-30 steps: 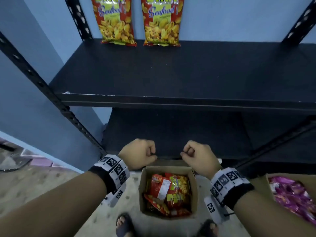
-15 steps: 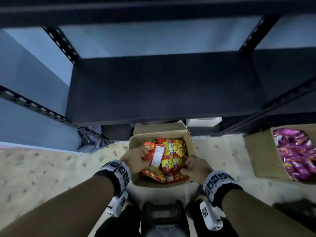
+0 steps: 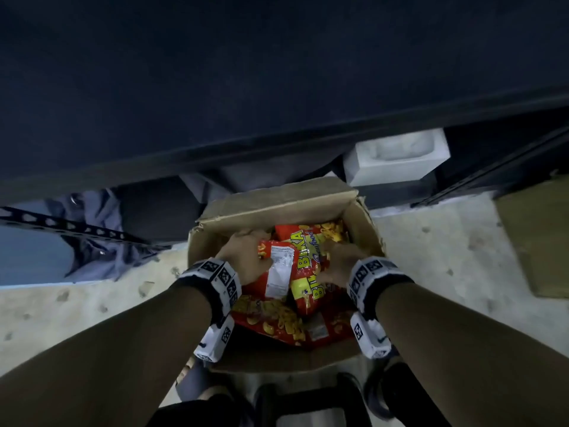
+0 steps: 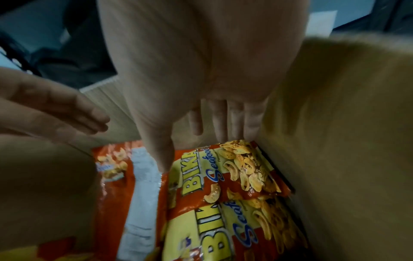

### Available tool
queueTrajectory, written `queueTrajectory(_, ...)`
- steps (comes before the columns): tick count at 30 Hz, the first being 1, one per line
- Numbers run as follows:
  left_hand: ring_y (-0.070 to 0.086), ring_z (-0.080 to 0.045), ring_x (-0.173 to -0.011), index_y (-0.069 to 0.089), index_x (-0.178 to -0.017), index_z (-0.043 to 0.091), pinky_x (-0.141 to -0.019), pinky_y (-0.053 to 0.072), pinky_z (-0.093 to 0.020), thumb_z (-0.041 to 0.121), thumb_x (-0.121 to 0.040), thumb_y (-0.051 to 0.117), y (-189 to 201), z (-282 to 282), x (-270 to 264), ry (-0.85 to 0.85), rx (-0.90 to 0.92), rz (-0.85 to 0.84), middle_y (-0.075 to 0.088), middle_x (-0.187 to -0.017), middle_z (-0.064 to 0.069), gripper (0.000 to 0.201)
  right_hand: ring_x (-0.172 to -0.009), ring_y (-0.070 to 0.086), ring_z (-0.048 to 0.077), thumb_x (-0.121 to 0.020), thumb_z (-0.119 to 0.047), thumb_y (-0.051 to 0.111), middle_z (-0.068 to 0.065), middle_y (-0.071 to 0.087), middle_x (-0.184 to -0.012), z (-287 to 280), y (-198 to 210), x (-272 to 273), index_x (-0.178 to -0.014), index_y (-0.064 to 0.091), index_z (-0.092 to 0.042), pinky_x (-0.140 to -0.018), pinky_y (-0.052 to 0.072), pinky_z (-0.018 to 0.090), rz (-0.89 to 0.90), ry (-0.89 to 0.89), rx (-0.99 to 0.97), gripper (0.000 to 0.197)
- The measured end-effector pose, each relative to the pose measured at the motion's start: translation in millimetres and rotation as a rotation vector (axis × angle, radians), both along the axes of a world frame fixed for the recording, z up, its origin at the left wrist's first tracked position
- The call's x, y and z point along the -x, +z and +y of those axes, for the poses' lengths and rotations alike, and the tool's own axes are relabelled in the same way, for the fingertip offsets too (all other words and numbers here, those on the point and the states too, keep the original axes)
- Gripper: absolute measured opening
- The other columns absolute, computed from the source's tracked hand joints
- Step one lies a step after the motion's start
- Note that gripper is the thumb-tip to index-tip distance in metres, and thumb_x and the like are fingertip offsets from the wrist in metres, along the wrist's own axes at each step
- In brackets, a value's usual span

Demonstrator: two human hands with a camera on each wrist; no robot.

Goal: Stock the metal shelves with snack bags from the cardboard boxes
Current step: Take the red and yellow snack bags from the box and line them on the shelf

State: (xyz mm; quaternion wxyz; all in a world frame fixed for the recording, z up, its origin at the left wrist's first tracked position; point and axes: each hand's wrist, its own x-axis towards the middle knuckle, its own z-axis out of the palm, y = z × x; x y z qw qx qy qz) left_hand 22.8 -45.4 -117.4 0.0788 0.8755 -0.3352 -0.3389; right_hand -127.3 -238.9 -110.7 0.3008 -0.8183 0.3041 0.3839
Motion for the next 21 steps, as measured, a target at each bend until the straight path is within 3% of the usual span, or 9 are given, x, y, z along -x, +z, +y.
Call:
queueTrajectory(3,0.045,-0.023,-0.137,0.046,-0.145,0.037,-0.113,0.041,-0.048,0.053,-0.082,0.067,-39,-3,-4,-0.05,-0.034,-0.007,0.049,-0.146,0.003,0.068,-0.136,0.047,0.036,-0.076,-0.039,0.087,0.009,0.047,-0.149,-4,-52,-17,-0.153,0.031,-0.022,-0.11,0.046,0.052,-0.016,0.115,0.052,0.096)
queueTrajectory(7,0.045,-0.026,-0.137,0.041,-0.149,0.038,-0.12,0.03,-0.051,0.054,-0.09,0.061,-76,-6,-15,-0.141,-0.095,-0.061,0.05,-0.148,0.002,0.065,-0.148,0.029,0.031,-0.061,-0.049,0.094,0.003,0.03,-0.162,-11,-100,-33,-0.158,0.022,-0.029,-0.123,0.028,0.048,-0.174,0.194,0.037,0.122)
queueTrajectory(9,0.05,-0.025,-0.133,0.045,-0.146,0.038,-0.116,0.036,-0.05,0.057,-0.092,0.06,-89,-4,-21,-0.135,-0.103,-0.038,0.054,-0.145,0.003,0.059,-0.154,0.017,0.029,-0.054,-0.052,0.097,0.002,0.019,-0.168,-12,-122,-36,-0.161,0.014,-0.031,-0.126,0.019,0.048,-0.205,0.255,0.018,0.136)
queueTrajectory(11,0.056,-0.021,-0.126,0.05,-0.141,0.037,-0.109,0.044,-0.046,0.055,-0.093,0.061,-97,-1,-27,-0.118,-0.096,0.005,0.059,-0.139,0.005,0.053,-0.158,0.0,0.029,-0.047,-0.058,0.097,0.001,-0.002,-0.172,-10,-142,-38,-0.161,-0.004,-0.038,-0.127,0.012,0.056,-0.176,0.326,0.026,0.155)
queueTrajectory(13,0.061,-0.016,-0.118,0.055,-0.135,0.038,-0.104,0.048,-0.04,0.053,-0.092,0.064,-102,0,-32,-0.109,-0.072,0.044,0.064,-0.132,0.008,0.047,-0.158,-0.007,0.031,-0.044,-0.059,0.098,0.001,-0.01,-0.172,-9,-157,-40,-0.159,-0.016,-0.044,-0.124,0.012,0.062,-0.136,0.386,0.054,0.162)
queueTrajectory(15,0.063,-0.012,-0.112,0.061,-0.129,0.037,-0.101,0.049,-0.034,0.049,-0.091,0.069,-103,1,-36,-0.092,-0.04,0.079,0.068,-0.125,0.01,0.041,-0.156,0.002,0.031,-0.049,-0.058,0.096,0.001,0.002,-0.171,-8,-163,-42,-0.159,-0.014,-0.043,-0.123,0.017,0.061,-0.117,0.423,0.106,0.156)
queueTrajectory(18,0.063,-0.01,-0.106,0.067,-0.125,0.028,-0.097,0.049,-0.03,0.043,-0.089,0.075,-100,1,-37,-0.068,-0.012,0.109,0.068,-0.117,0.011,0.04,-0.149,0.022,0.029,-0.066,-0.058,0.087,-0.003,0.027,-0.163,-6,-157,-45,-0.161,0.001,-0.041,-0.119,0.021,0.056,-0.154,0.411,0.179,0.13)
queueTrajectory(21,0.06,-0.01,-0.099,0.069,-0.12,0.025,-0.086,0.044,-0.026,0.043,-0.089,0.076,-93,5,-36,-0.079,-0.005,0.118,0.063,-0.105,0.012,0.036,-0.15,0.025,0.027,-0.081,-0.049,0.077,-0.002,0.031,-0.164,-7,-145,-43,-0.16,0.014,-0.039,-0.119,0.024,0.053,-0.19,0.334,0.191,0.101)
